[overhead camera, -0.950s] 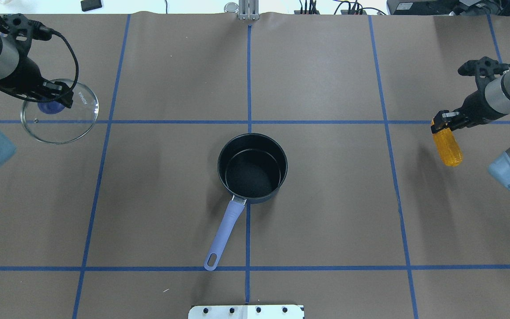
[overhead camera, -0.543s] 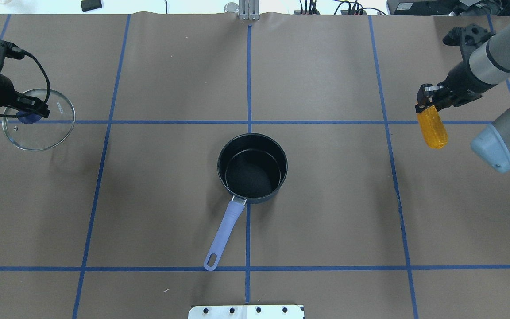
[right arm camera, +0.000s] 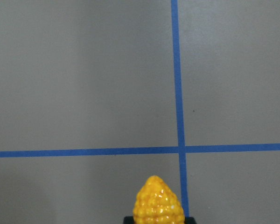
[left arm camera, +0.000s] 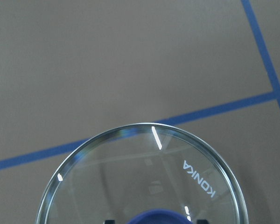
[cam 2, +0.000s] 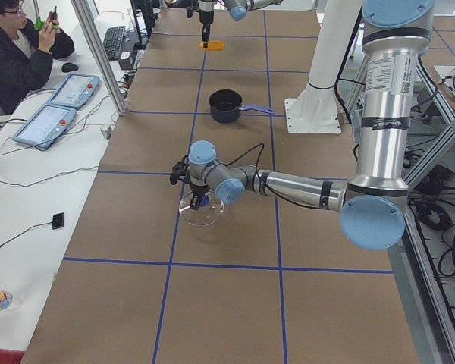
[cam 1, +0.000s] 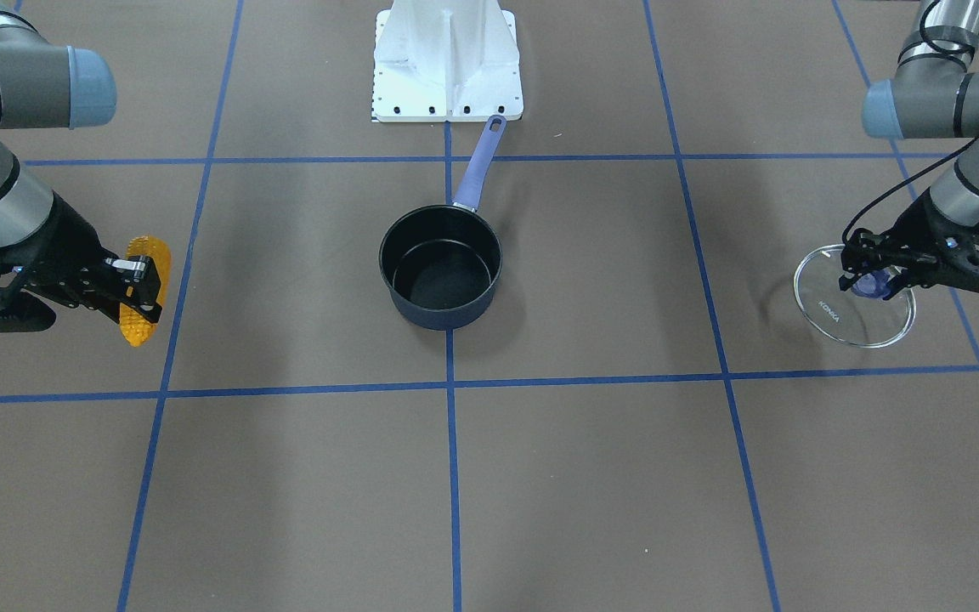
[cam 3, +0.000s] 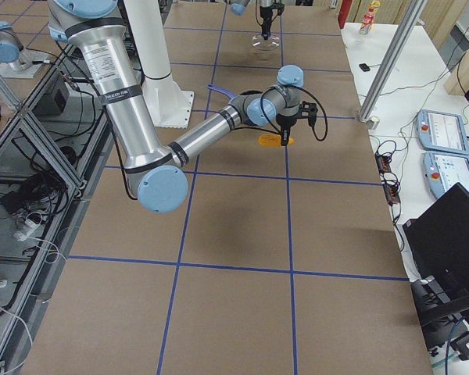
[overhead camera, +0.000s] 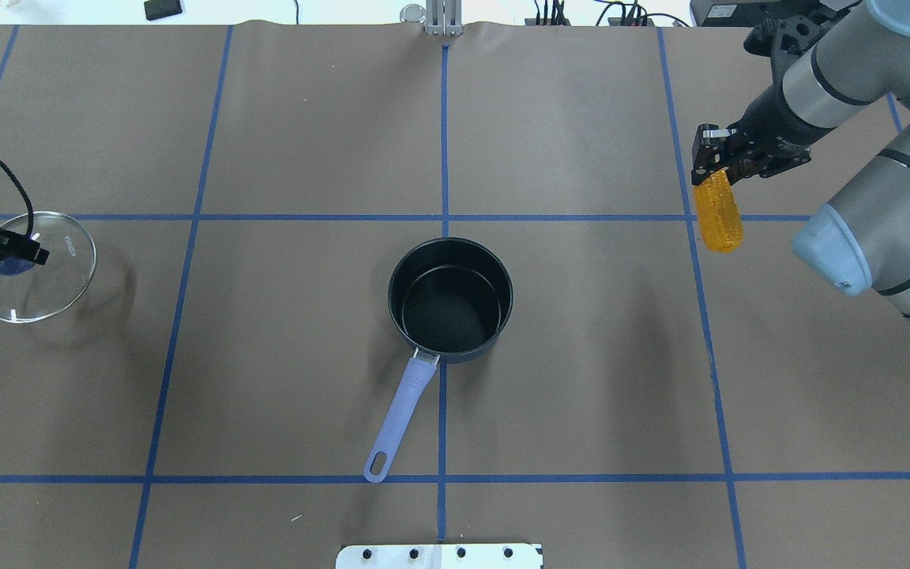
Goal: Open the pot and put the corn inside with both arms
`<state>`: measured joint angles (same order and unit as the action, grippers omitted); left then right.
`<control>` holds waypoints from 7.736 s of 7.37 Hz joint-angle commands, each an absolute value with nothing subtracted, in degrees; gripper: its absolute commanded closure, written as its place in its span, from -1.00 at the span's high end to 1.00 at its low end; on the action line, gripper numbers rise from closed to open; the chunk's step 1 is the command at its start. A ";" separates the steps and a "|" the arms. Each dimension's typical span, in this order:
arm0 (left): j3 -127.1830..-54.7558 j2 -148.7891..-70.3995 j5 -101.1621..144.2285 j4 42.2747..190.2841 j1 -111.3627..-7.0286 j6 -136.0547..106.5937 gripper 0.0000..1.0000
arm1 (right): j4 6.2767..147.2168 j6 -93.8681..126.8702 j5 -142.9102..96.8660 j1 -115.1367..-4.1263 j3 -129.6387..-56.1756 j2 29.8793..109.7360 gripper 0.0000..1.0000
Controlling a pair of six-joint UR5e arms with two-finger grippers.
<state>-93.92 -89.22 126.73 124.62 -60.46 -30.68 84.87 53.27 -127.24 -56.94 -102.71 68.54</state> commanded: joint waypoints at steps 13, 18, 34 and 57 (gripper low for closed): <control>-92.02 -87.98 127.18 126.12 -57.75 -30.41 0.04 | 85.08 67.50 -122.61 -51.24 -102.30 59.15 -1.00; -92.11 -88.15 127.18 126.04 -57.74 -30.23 0.93 | 85.95 71.00 -122.08 -50.11 -102.13 56.61 -1.00; -101.42 -89.65 139.13 117.69 -67.15 -30.41 0.95 | 86.58 83.50 -100.82 -29.97 -94.13 46.14 0.99; -79.54 -104.33 140.27 91.85 -92.90 15.47 0.95 | 85.87 9.67 -134.82 -83.93 -90.62 79.36 1.00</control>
<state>-79.55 -104.31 140.34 91.80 -92.84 15.48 86.18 10.17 -134.68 -83.89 -90.73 79.02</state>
